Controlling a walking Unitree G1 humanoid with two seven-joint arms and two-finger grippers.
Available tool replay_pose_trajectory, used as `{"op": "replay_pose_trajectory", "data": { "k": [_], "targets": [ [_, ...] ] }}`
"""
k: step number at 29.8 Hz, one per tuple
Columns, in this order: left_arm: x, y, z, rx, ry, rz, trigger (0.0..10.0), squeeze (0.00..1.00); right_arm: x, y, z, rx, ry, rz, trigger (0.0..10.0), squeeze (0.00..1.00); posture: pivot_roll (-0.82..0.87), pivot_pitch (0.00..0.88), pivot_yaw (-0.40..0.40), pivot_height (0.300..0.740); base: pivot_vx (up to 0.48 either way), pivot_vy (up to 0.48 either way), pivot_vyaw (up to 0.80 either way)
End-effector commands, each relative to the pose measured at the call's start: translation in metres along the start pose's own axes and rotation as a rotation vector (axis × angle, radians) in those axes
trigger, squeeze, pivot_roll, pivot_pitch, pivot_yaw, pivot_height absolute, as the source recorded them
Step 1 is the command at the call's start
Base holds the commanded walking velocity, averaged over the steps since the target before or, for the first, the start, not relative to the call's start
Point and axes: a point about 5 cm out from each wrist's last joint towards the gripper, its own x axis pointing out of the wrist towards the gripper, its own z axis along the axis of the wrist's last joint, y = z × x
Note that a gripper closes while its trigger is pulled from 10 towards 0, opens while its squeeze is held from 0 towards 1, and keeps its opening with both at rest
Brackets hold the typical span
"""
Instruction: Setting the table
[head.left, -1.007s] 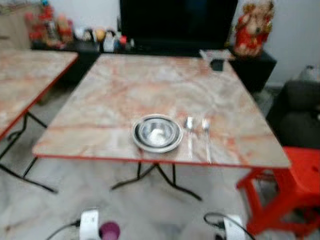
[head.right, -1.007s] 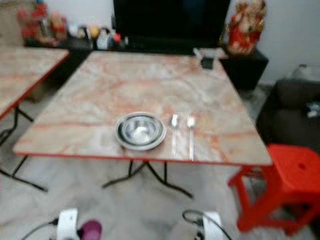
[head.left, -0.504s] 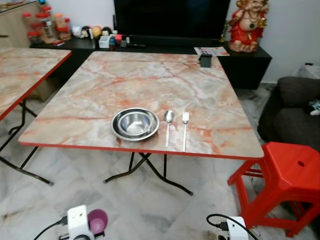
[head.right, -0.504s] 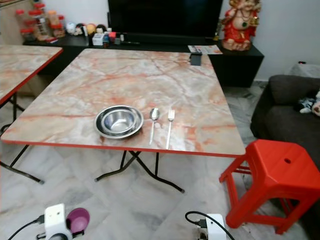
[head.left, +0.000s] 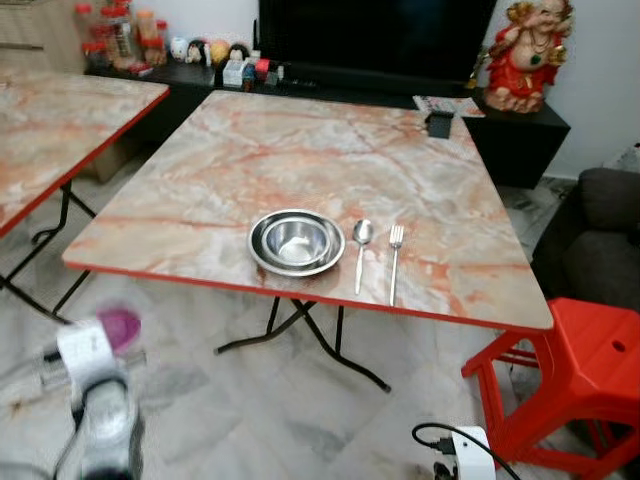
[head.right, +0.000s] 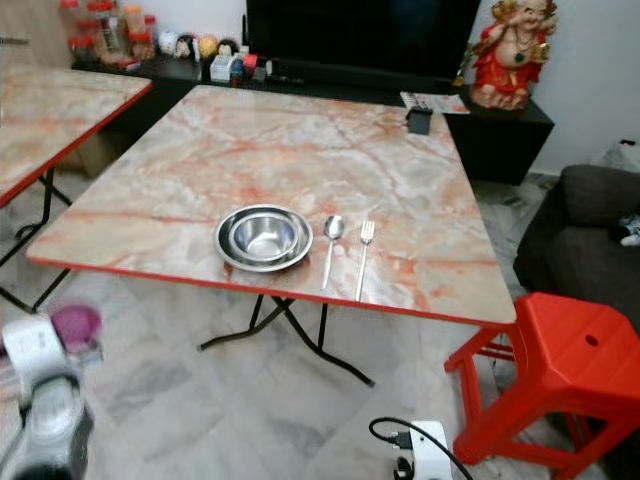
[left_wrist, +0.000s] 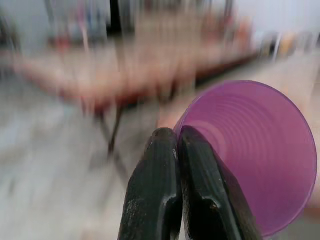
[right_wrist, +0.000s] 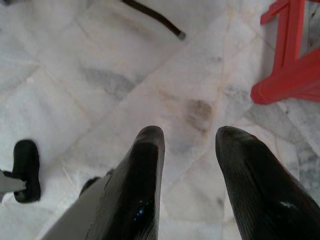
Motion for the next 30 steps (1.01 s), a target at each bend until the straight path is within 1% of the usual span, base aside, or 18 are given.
{"op": "replay_pose_trajectory", "data": {
  "k": [1, 3, 4, 5, 7, 8, 9, 10, 11, 12, 13, 14, 15, 16, 18, 20, 22, 30],
  "targets": [
    [0.006, -0.009, 0.018, 0.011, -0.089, -0.009, 10.0, 0.00, 0.000, -0.003, 0.002, 0.003, -0.008, -0.010, 10.0, 0.00, -0.02, 0.000, -0.094, 0.740, 0.000, 0.000, 0.00],
    [0.012, -0.014, 0.033, 0.034, -0.161, -0.011, 10.0, 0.00, 0.000, -0.003, 0.002, 0.005, -0.009, -0.011, 10.0, 0.00, -0.03, 0.000, -0.092, 0.740, 0.000, 0.000, 0.00],
    [0.017, -0.017, 0.047, 0.025, -0.216, -0.005, 10.0, 0.00, 0.000, -0.003, 0.002, 0.008, -0.010, -0.012, 10.0, 0.00, -0.03, 0.000, -0.091, 0.740, 0.000, 0.000, 0.00],
    [0.020, -0.021, 0.057, -0.020, -0.243, -0.004, 10.0, 0.00, 0.000, -0.003, 0.002, 0.010, -0.010, -0.013, 10.0, 0.00, -0.03, 0.000, -0.092, 0.740, 0.000, 0.000, 0.00],
    [0.023, -0.031, 0.066, -0.064, -0.252, -0.052, 10.0, 0.00, 0.000, -0.003, 0.002, 0.010, -0.008, -0.013, 10.0, 0.00, -0.02, 0.000, -0.094, 0.740, 0.000, 0.000, 0.00],
    [0.025, -0.041, 0.069, -0.092, -0.239, -0.118, 10.0, 0.00, 0.000, -0.003, 0.001, 0.009, -0.007, -0.012, 10.0, 0.00, -0.02, 0.000, -0.093, 0.740, 0.000, 0.000, 0.00],
    [0.027, -0.053, 0.072, -0.142, -0.211, -0.188, 10.0, 0.00, 0.000, -0.002, 0.001, 0.009, -0.006, -0.011, 10.0, 0.00, -0.02, 0.000, -0.088, 0.740, 0.000, 0.000, 0.00],
    [0.027, -0.053, 0.072, -0.142, -0.211, -0.188, 10.0, 0.00, 0.000, -0.002, 0.001, 0.009, -0.006, -0.011, 10.0, 0.00, -0.02, 0.000, -0.088, 0.740, 0.000, 0.000, 0.00],
    [0.028, -0.063, 0.075, -0.204, -0.175, -0.249, 10.0, 0.00, 0.000, -0.001, 0.001, 0.012, -0.007, -0.010, 10.0, 0.00, -0.02, 0.000, -0.086, 0.740, 0.000, 0.000, 0.00],
    [0.030, -0.077, 0.077, -0.315, -0.111, -0.331, 10.0, 0.00, 0.000, 0.000, 0.002, 0.021, -0.011, -0.010, 10.0, 0.00, -0.03, 0.000, -0.077, 0.740, 0.000, 0.000, 0.00],
    [0.030, -0.086, 0.078, -0.404, -0.061, -0.373, 10.0, 0.00, 0.001, 0.001, 0.003, 0.033, -0.019, -0.011, 10.0, 0.00, -0.03, 0.000, -0.070, 0.740, 0.000, 0.000, 0.00],
    [0.030, -0.086, 0.078, -0.404, -0.061, -0.373, 10.0, 0.00, 0.001, 0.001, 0.003, 0.033, -0.019, -0.011, 10.0, 0.00, -0.03, 0.000, -0.070, 0.740, 0.000, 0.000, 0.00],
    [0.031, -0.091, 0.078, -0.449, -0.026, -0.398, 10.0, 0.00, 0.001, 0.002, 0.004, 0.040, -0.023, -0.012, 10.0, 0.00, -0.03, 0.000, -0.068, 0.740, 0.000, 0.000, 0.00],
    [0.031, -0.093, 0.077, -0.464, -0.004, -0.411, 10.0, 0.00, 0.001, 0.003, 0.004, 0.044, -0.025, -0.012, 10.0, 0.00, -0.04, 0.000, -0.055, 0.740, 0.000, 0.000, 0.00],
    [0.031, -0.100, 0.075, -0.532, 0.052, -0.431, 10.0, 0.00, 0.001, 0.003, 0.006, 0.065, -0.032, -0.022, 10.0, 0.00, -0.04, 0.000, -0.044, 0.740, 0.000, 0.000, 0.00],
    [0.031, -0.101, 0.074, -0.534, 0.060, -0.437, 10.0, 0.00, 0.001, 0.003, 0.006, 0.069, -0.033, -0.024, 10.0, 0.00, -0.04, 0.000, -0.041, 0.740, 0.000, 0.000, 0.00],
    [0.033, -0.101, 0.068, -0.512, 0.099, -0.451, 10.0, 0.00, 0.002, 0.003, 0.007, 0.074, -0.033, -0.029, 10.0, 0.00, -0.04, 0.000, -0.030, 0.740, 0.000, 0.000, 0.00],
    [0.039, -0.096, 0.065, -0.529, 0.141, -0.470, 10.0, 0.00, 0.002, 0.009, 0.005, 0.104, -0.033, -0.026, 10.0, 0.00, -0.05, 0.000, 0.000, 0.740, 0.316, 0.000, 0.00]
  ]
}}
